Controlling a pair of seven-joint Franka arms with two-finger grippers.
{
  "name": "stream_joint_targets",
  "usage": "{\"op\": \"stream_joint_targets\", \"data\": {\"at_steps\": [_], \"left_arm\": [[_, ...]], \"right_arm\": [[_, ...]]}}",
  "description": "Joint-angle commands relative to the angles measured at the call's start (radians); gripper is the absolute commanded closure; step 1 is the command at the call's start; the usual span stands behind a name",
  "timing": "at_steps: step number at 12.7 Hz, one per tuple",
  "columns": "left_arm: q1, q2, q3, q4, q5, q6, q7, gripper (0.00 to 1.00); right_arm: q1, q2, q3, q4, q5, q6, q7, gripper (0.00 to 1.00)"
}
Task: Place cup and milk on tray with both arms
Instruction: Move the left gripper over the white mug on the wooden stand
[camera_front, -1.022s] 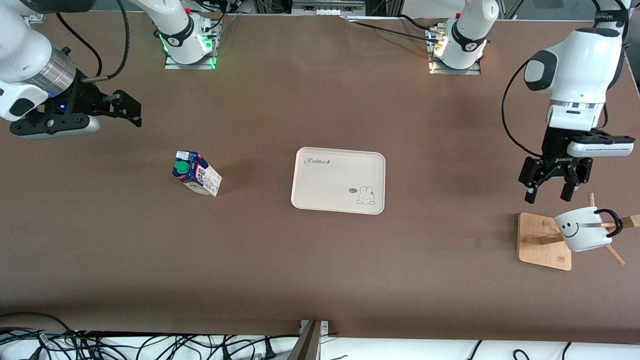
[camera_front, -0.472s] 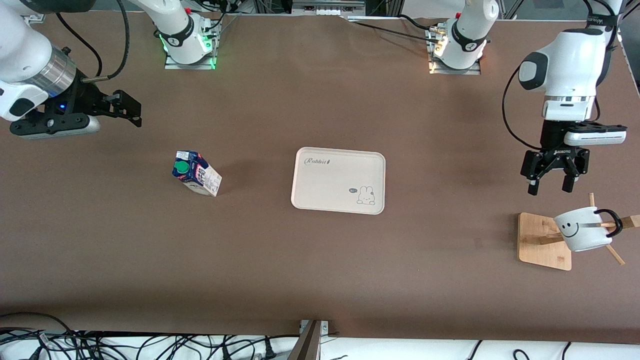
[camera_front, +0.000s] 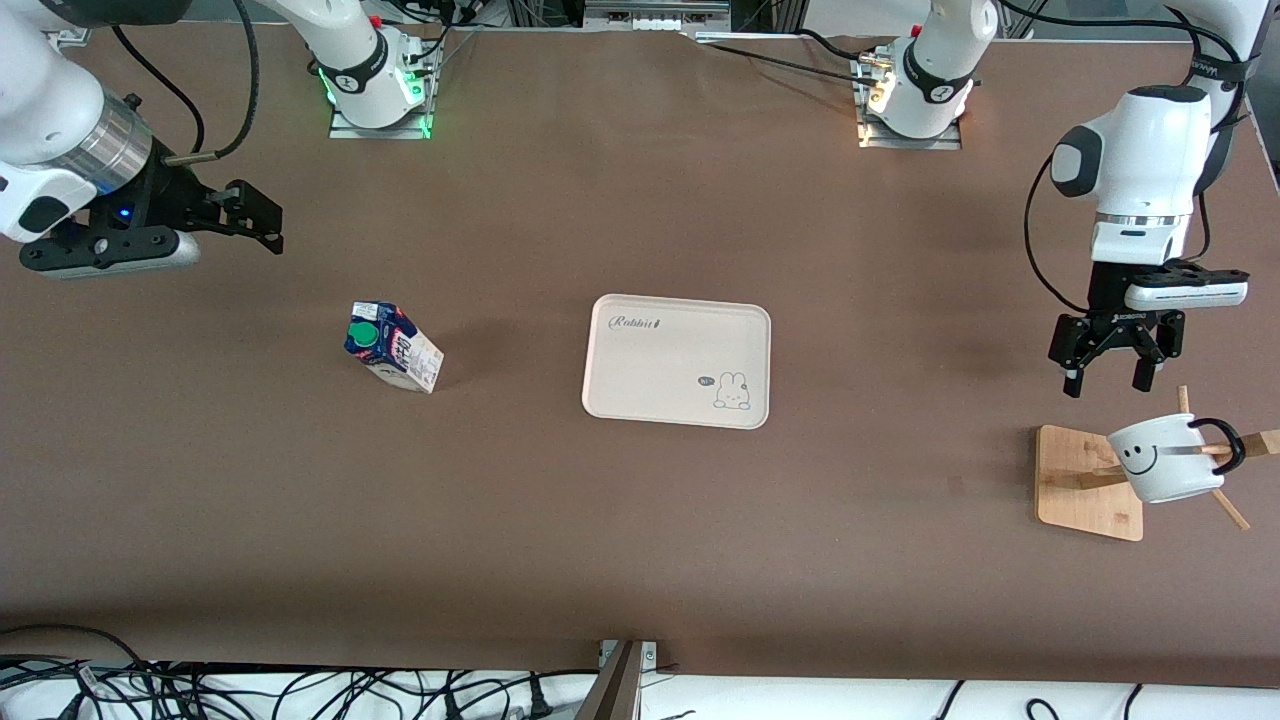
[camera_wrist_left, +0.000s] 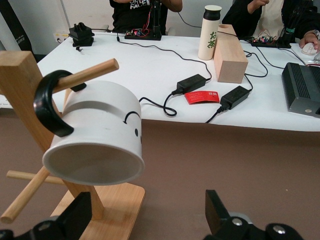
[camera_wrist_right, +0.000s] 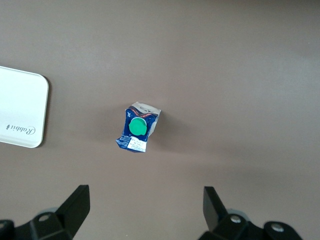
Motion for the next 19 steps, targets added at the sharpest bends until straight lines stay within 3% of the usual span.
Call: {"op": "stream_joint_targets", "data": {"at_steps": [1,3,11,19], "left_arm": [[0.061,0.048,-0.007,0.049,0.098,0.010,-0.001,0.00],[0.101,0.092,-0.007,0.095,0.169,0.010,-0.001,0.00],[0.093,0.180,-0.018,0.210,0.230,0.010,-0.001,0.00],[0.090,0.218,-0.029,0.250,0.232,0.010,-0.003,0.00]], "right_arm": [[0.004,-0.020,0.002,-0.015,-0.009,-0.003,0.016,0.00],[0.004,-0.020,0.002,-0.015,-0.009,-0.003,0.016,0.00],[0.004,-0.018,0.002,-0.015,-0.009,-0.001,0.016,0.00],[0.002,-0.016,-0.003,-0.015,-0.008,0.003,0.016,0.00]]}}
